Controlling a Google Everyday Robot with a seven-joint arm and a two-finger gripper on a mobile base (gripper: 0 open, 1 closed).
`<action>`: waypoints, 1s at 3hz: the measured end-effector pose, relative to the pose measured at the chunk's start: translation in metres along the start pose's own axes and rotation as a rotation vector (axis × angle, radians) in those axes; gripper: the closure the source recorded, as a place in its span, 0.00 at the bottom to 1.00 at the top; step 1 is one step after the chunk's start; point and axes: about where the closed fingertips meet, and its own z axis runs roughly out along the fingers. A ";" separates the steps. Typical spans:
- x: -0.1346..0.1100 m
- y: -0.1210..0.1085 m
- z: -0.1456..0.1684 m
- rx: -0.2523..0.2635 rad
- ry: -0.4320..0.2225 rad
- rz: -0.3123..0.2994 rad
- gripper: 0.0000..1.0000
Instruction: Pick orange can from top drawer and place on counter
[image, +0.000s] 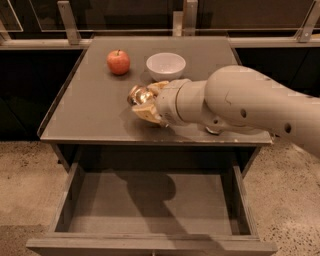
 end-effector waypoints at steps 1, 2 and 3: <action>0.017 -0.024 0.011 0.033 0.031 0.044 1.00; 0.018 -0.025 0.011 0.036 0.034 0.051 0.81; 0.018 -0.025 0.011 0.036 0.034 0.051 0.58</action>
Offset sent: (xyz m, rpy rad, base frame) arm 0.0221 -0.0136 -0.0105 0.0008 0.0235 -0.0514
